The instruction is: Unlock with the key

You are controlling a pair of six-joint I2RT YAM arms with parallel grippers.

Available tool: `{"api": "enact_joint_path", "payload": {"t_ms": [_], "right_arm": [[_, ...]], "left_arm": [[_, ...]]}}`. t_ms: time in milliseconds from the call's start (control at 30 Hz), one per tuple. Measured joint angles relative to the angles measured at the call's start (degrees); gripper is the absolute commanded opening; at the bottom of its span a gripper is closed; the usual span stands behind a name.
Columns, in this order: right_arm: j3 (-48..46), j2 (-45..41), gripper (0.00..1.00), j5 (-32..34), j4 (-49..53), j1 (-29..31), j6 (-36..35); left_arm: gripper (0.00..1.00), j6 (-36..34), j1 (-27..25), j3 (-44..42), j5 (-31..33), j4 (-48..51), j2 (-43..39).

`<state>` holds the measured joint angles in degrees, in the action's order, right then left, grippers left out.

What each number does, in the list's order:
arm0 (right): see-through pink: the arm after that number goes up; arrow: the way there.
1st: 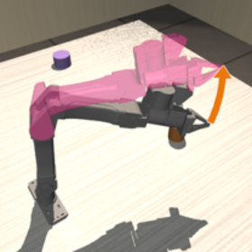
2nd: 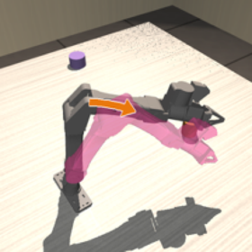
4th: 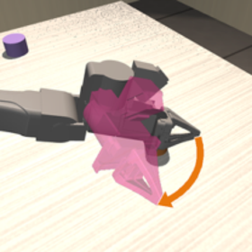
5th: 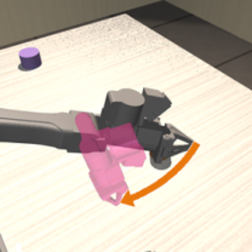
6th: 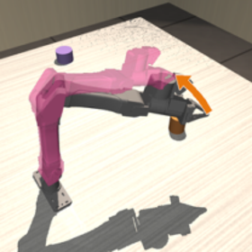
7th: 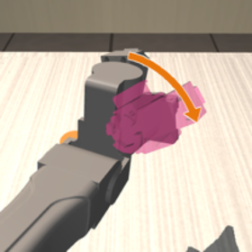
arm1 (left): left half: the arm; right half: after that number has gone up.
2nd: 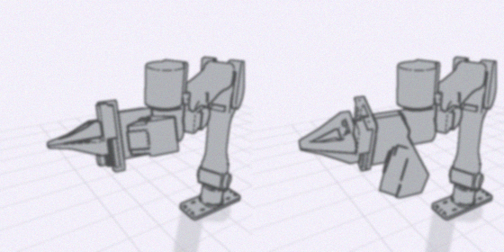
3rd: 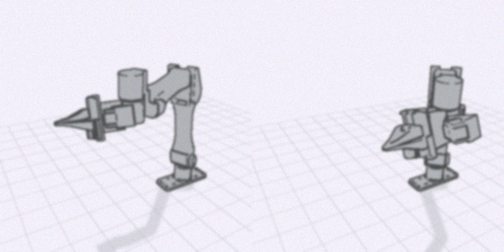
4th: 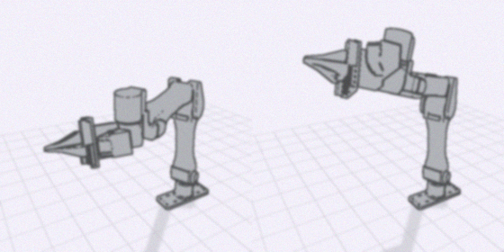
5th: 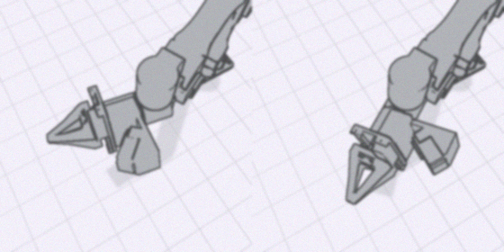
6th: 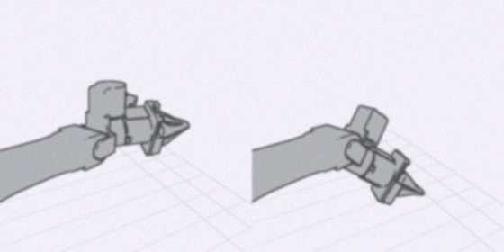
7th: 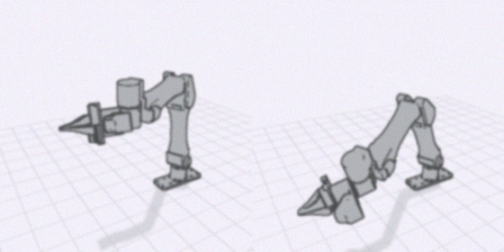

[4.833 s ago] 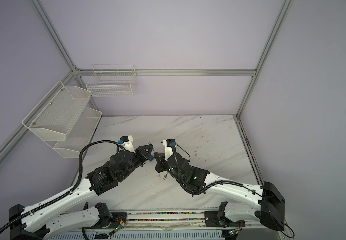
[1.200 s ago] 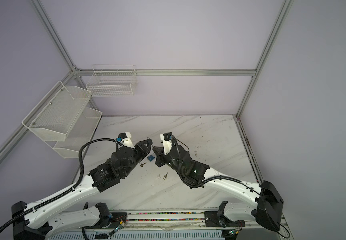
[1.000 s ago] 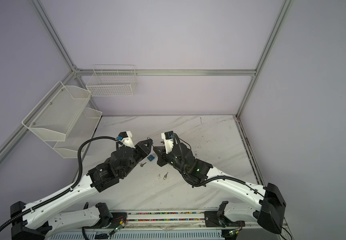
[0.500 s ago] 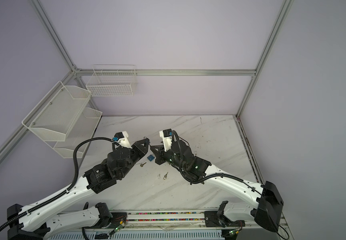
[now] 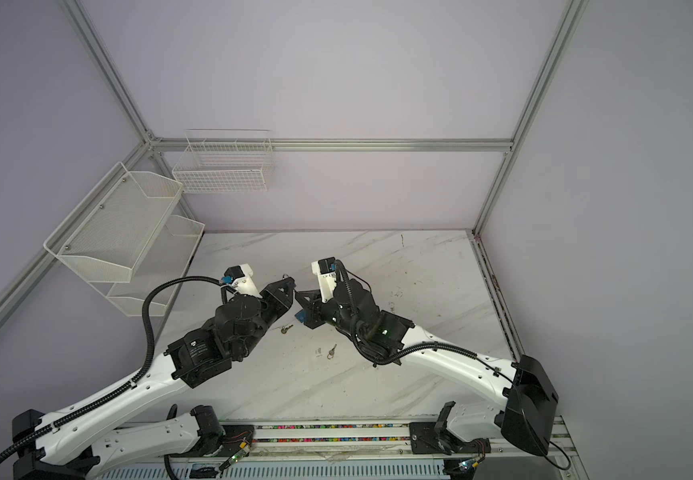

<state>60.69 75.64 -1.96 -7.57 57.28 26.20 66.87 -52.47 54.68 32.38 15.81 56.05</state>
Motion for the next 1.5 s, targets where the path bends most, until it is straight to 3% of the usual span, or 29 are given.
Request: {"api": "enact_joint_path", "payload": {"t_ms": [333,567,933,1133,1500], "right_arm": [[1.57,-0.07,0.0,0.5,0.72,0.76,-2.29],[1.18,1.49,0.0,-3.43,-2.03,-0.39,2.95],[-0.87,1.2,0.0,1.29,-3.21,-0.46,2.95],[-1.9,0.85,0.0,-5.86,-5.27,-3.91,8.57],[-2.12,-0.81,0.0,-13.05,-8.59,-6.29,19.21]], "left_arm": [[0.0,3.08,-0.11,-2.1,-0.42,-1.57,-3.54],[0.0,2.29,0.17,-2.49,-0.39,-1.62,-3.21],[0.0,1.16,0.28,-2.27,-2.16,-4.24,1.25],[0.0,0.17,0.28,-2.03,-2.32,-5.29,1.86],[0.0,-0.76,0.15,-1.27,-3.78,-7.54,0.13]]}}
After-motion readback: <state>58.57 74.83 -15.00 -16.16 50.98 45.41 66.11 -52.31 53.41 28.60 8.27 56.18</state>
